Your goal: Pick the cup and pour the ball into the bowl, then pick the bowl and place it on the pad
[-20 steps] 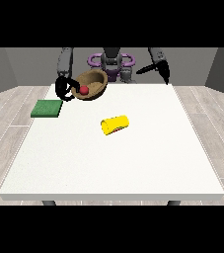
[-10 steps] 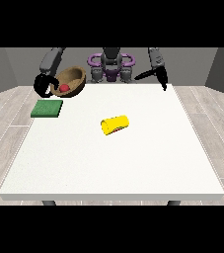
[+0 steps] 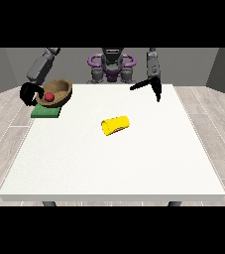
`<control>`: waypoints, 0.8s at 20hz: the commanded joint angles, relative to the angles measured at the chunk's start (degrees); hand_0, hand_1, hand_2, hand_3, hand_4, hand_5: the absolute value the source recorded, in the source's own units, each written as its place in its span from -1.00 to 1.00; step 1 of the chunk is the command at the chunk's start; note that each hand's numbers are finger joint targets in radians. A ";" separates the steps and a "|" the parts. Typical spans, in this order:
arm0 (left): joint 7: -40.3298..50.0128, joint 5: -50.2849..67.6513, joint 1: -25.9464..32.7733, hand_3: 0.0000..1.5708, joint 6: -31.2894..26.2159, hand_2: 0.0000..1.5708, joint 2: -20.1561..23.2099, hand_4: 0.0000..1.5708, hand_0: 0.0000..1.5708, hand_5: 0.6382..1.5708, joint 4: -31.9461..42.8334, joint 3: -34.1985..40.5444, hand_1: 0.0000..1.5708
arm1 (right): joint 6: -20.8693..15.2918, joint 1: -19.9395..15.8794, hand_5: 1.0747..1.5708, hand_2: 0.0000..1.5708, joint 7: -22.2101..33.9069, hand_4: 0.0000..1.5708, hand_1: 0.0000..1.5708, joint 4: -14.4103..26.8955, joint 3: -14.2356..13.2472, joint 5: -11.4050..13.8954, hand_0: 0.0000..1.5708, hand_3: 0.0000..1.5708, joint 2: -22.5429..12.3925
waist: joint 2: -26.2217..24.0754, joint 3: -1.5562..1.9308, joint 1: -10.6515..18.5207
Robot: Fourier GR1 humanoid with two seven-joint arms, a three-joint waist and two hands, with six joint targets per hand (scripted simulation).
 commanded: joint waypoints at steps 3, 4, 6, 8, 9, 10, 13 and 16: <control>4.62 -2.08 -2.41 -1.00 0.95 -1.00 -0.18 -1.00 -1.00 0.99 -9.37 -2.75 -1.00 | 4.77 0.04 0.99 1.00 -8.60 0.30 1.00 4.48 -2.49 0.79 1.00 -0.01 -8.31 | 8.09 0.10 1.76; 3.16 -1.44 -2.48 -1.00 1.66 -1.00 0.31 -1.00 -1.00 0.98 -11.79 -1.72 -1.00 | 6.19 -0.34 0.99 1.00 -9.19 0.30 1.00 5.81 -3.90 -0.35 1.00 -0.55 -9.68 | 10.18 0.11 2.05; 4.84 -2.48 -1.34 -1.00 1.33 -1.00 0.17 -1.00 -1.00 0.98 -12.92 -3.03 -1.00 | 4.42 -0.93 0.99 1.00 -9.76 0.33 1.00 6.55 -2.83 1.28 1.00 -1.00 -9.86 | 9.55 0.06 2.20; 5.77 -3.14 -1.21 -1.00 2.12 -1.00 0.32 -1.00 -1.00 0.98 -15.79 -3.18 -1.00 | 7.59 -1.86 0.99 1.00 -9.95 0.32 1.00 7.82 -3.23 1.00 1.00 -1.00 -12.15 | 11.49 0.08 1.32; 6.38 -2.44 -1.12 -1.00 0.37 -1.00 0.84 -1.00 -1.00 0.98 -15.60 -3.37 -1.00 | 6.67 -2.91 0.99 1.00 -9.34 0.32 1.00 7.95 -3.34 0.96 1.00 -1.00 -12.35 | 10.91 0.04 1.56; 5.26 -1.88 0.62 -1.00 0.97 -1.00 0.39 -1.00 -1.00 0.99 -14.96 -2.72 -1.00 | 6.33 -1.25 0.99 1.00 -10.16 0.32 1.00 7.82 -2.77 1.66 1.00 -1.00 -12.08 | 9.45 0.01 1.05; 9.19 -3.71 1.56 -1.00 0.49 -1.00 0.72 -1.00 -1.00 0.99 -22.60 -5.23 -1.00 | 7.24 -2.48 0.99 1.00 -14.05 0.32 1.00 9.37 -2.83 2.49 1.00 -0.75 -12.86 | 12.70 0.10 1.77; 12.13 -3.87 1.81 -1.00 1.70 -1.00 0.53 -1.00 -1.00 0.98 -23.03 -3.90 -1.00 | 7.64 -2.52 1.00 1.00 -12.52 0.28 1.00 10.97 -3.66 1.17 1.00 -0.73 -11.33 | 9.70 0.04 0.00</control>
